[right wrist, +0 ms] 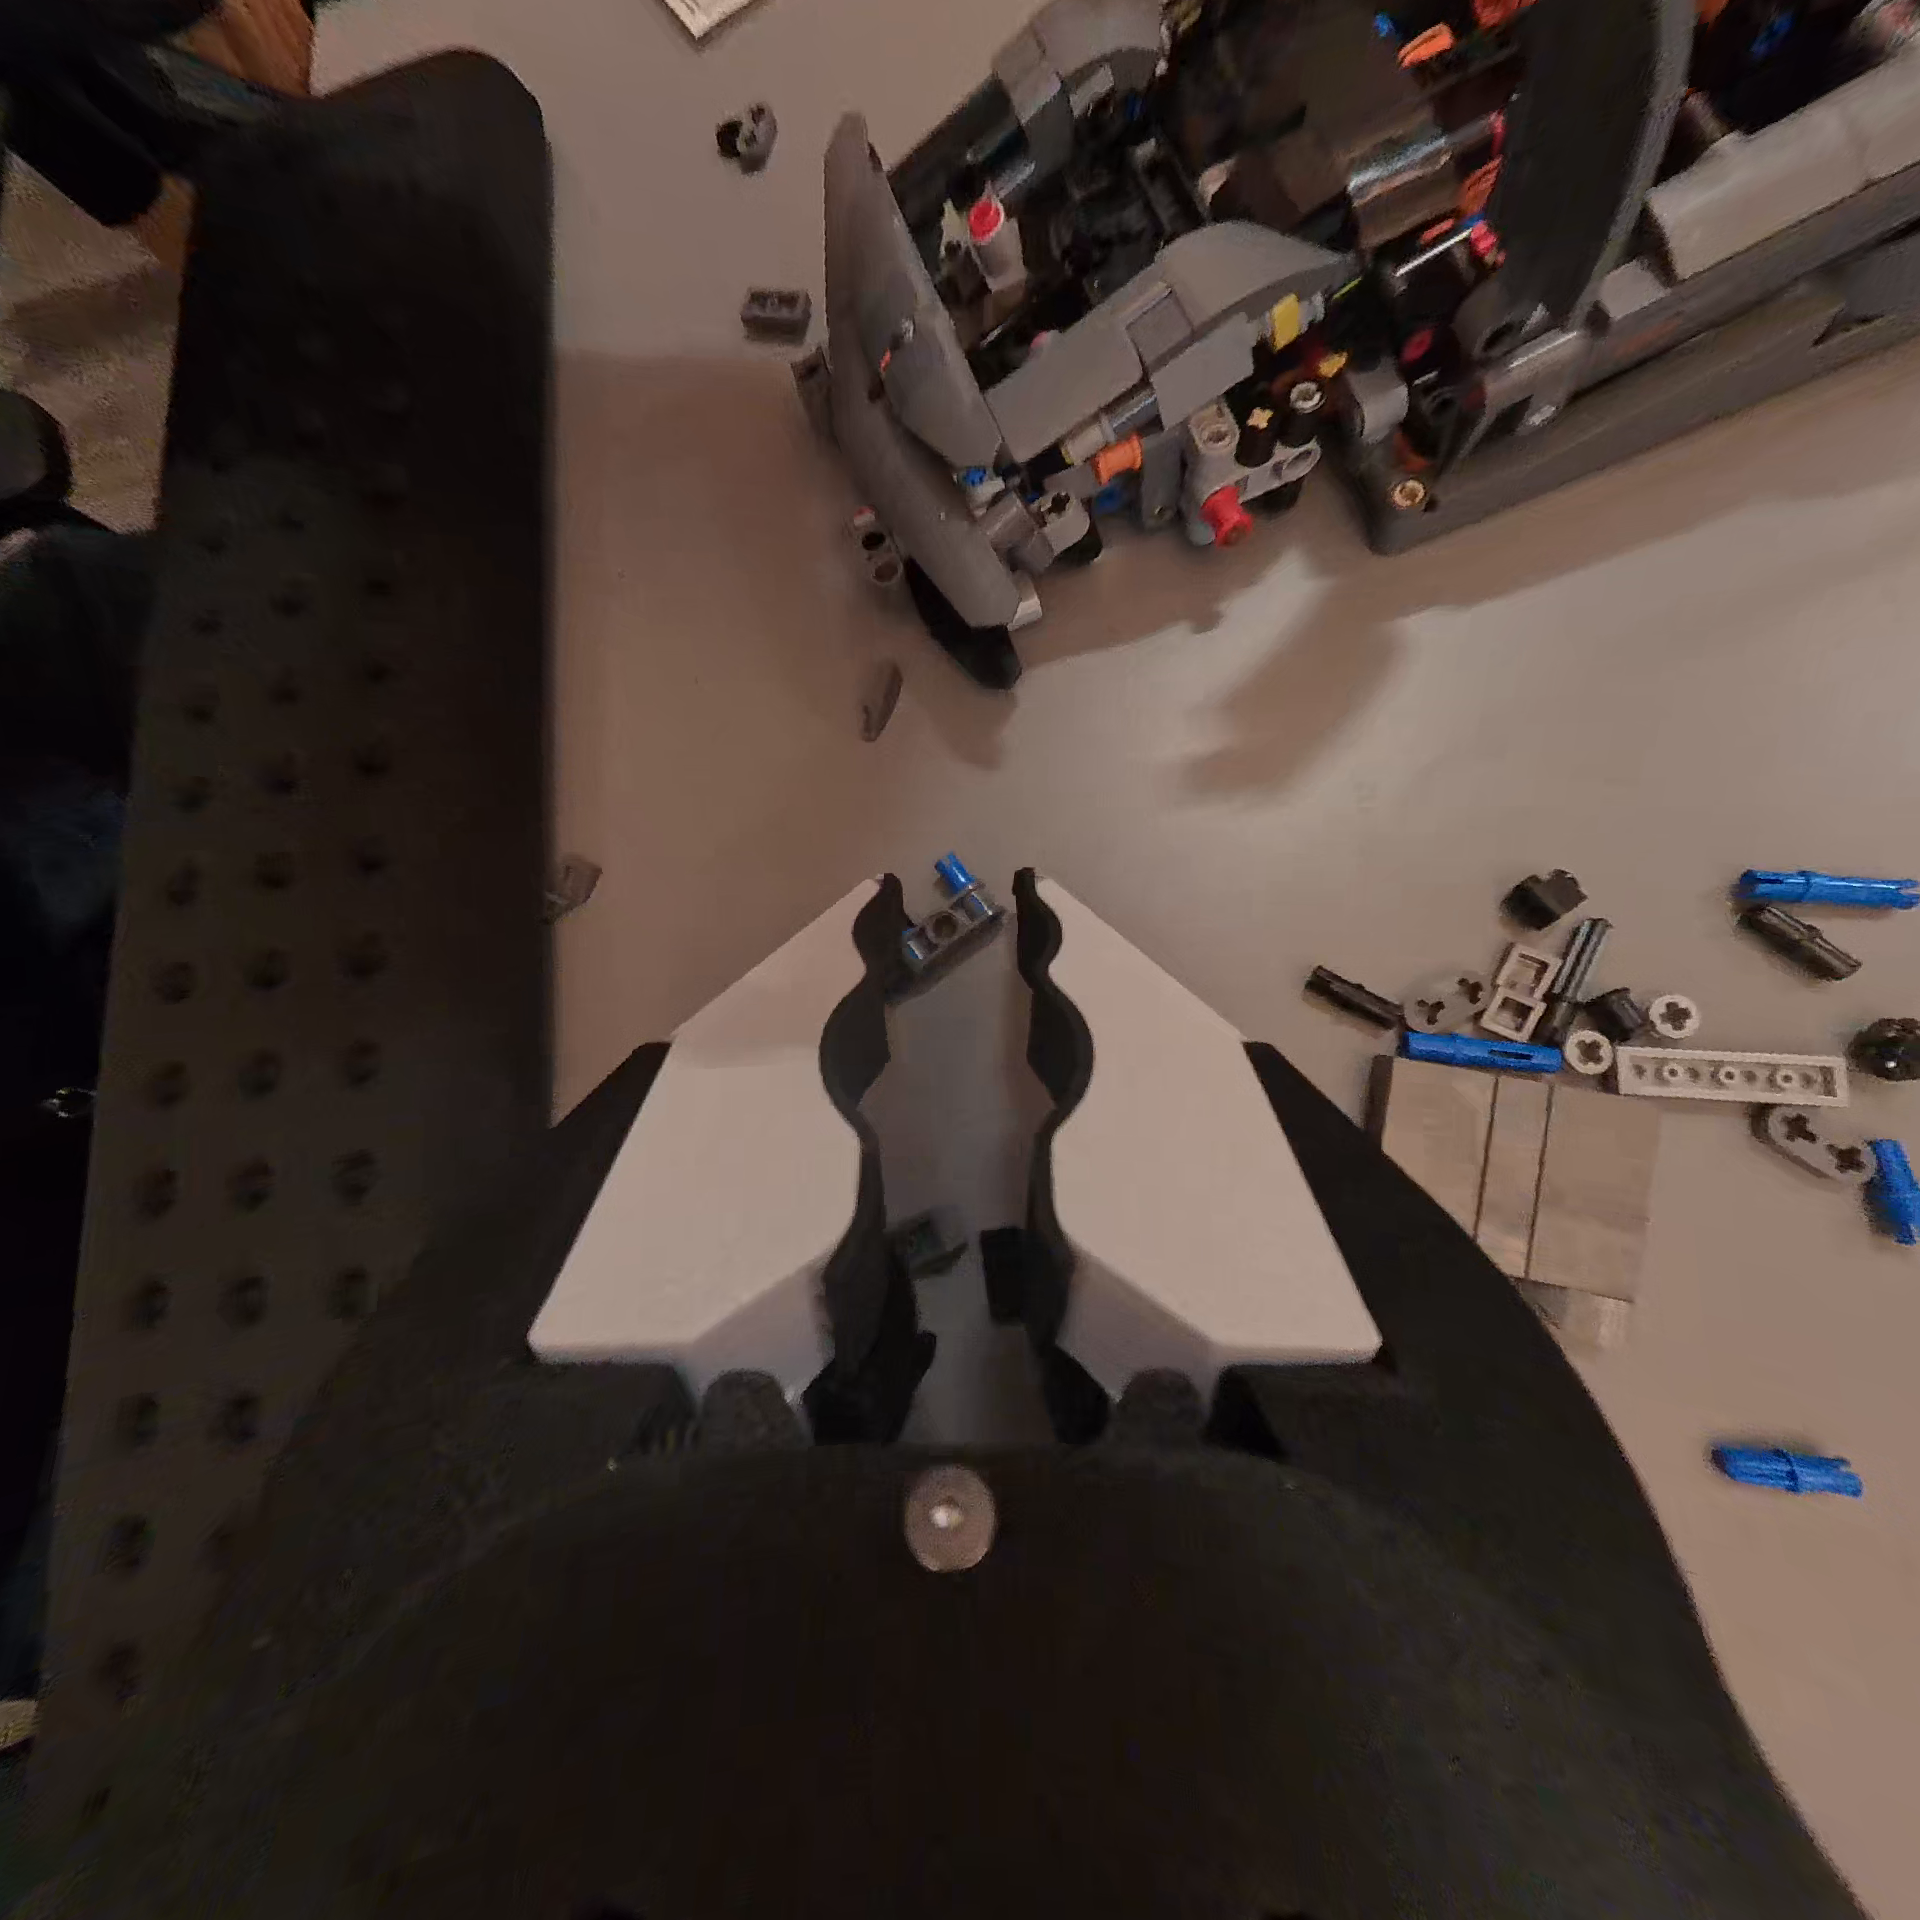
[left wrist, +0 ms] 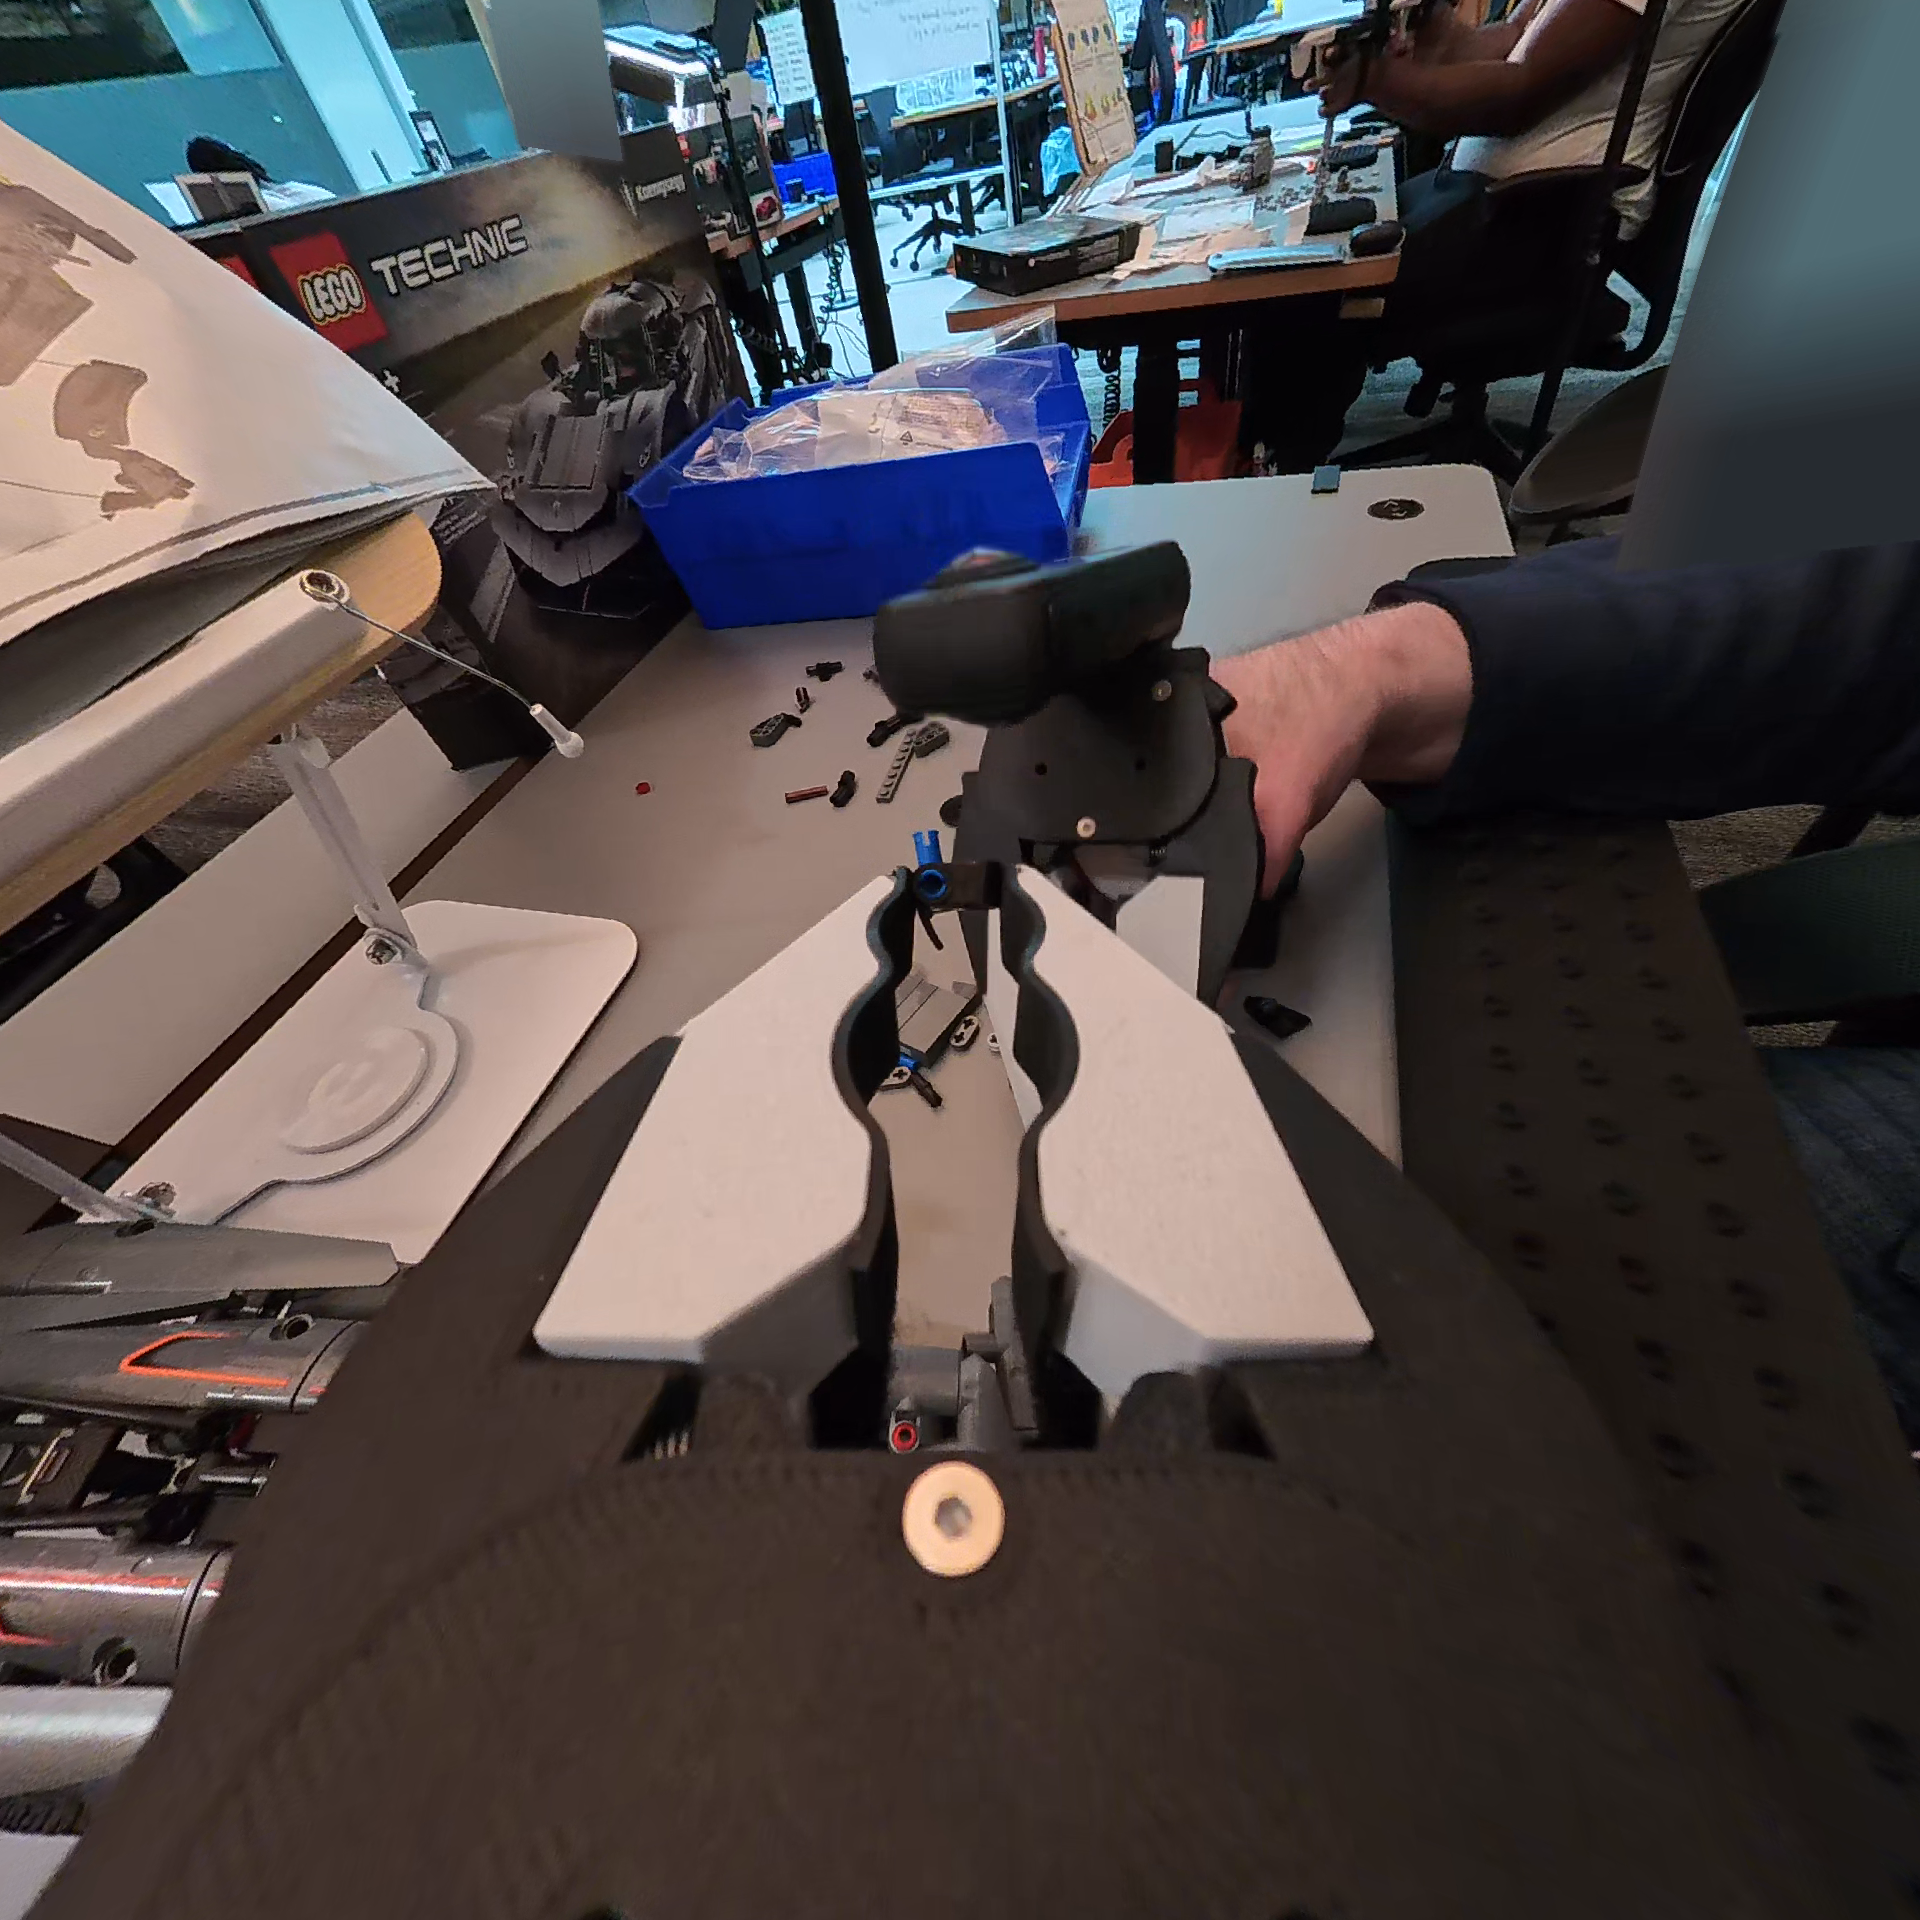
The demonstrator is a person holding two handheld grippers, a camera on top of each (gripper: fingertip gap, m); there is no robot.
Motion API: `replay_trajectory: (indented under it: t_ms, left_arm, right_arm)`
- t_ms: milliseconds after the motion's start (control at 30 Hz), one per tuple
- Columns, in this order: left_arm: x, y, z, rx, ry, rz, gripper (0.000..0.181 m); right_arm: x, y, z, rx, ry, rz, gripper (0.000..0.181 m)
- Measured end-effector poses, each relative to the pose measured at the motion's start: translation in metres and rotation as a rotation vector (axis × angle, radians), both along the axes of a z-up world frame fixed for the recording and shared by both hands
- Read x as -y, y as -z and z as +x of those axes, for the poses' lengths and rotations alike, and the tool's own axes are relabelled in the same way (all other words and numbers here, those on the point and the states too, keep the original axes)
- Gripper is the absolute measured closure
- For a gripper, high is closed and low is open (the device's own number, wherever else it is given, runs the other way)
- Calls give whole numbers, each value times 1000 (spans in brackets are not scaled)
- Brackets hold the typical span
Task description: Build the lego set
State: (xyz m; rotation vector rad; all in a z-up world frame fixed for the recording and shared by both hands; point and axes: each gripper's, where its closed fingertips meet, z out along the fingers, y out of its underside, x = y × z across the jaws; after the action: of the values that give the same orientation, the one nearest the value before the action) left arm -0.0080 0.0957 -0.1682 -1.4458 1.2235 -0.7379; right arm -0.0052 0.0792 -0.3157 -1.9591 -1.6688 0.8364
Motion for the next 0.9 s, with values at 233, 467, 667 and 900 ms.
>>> replay_trajectory:
  t_ms: [233, 467, 667, 900]
  left_arm:
    - [-1, 2, 1, -6, -2, -7, 168]
    - [-1, 6, 2, -14, 1, -21, 169]
    - [0, 11, 3, -32, 11, -30, 168]
    - [4, 19, 9, -60, 39, -60, 168]
  right_arm:
    - [1, 6, 1, 37, -6, 12, 171]
    - [-4, 0, 5, 23, 19, 30, 170]
    - [-9, -26, 28, -32, 68, 94, 160]
    - [36, -10, 76, 44, 7, 90, 149]
